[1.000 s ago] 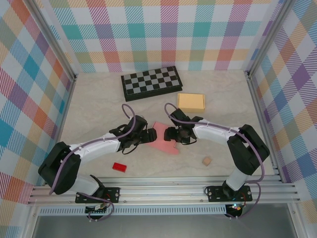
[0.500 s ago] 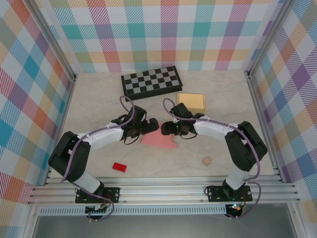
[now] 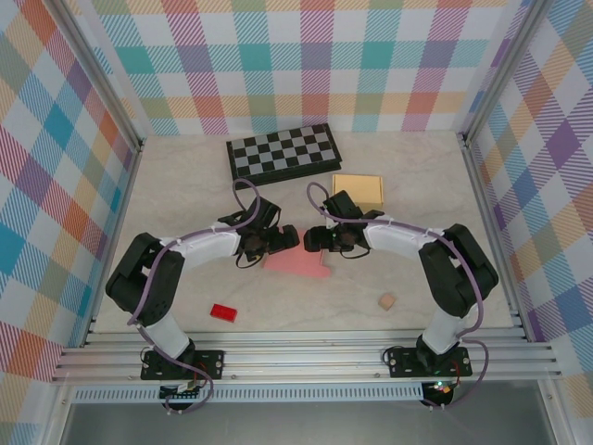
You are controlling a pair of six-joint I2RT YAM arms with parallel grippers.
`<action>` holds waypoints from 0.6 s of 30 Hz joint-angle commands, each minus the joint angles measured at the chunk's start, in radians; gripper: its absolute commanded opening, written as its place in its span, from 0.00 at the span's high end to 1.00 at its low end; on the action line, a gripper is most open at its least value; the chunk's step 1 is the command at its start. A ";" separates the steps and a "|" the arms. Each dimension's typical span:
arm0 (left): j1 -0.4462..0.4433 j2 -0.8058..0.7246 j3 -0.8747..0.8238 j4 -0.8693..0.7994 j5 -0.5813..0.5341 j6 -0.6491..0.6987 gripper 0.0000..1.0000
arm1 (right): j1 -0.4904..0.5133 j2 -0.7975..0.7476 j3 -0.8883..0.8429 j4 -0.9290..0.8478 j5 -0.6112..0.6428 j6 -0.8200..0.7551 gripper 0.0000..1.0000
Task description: Fold the paper box
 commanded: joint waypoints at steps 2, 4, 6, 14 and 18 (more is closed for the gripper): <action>-0.003 0.019 0.030 -0.053 0.029 -0.003 0.00 | -0.006 0.022 0.001 0.006 -0.005 -0.010 0.27; -0.005 0.026 0.029 -0.064 0.025 -0.002 0.00 | -0.007 0.026 0.001 -0.004 0.005 -0.007 0.27; -0.005 0.033 0.024 -0.070 0.019 -0.004 0.00 | -0.010 0.036 0.008 -0.025 0.016 0.002 0.27; -0.005 0.041 0.012 -0.104 -0.007 -0.031 0.00 | -0.022 0.035 0.046 -0.115 0.029 0.060 0.27; -0.006 0.045 0.042 -0.162 -0.025 -0.086 0.00 | -0.021 0.056 0.061 -0.136 0.011 0.086 0.28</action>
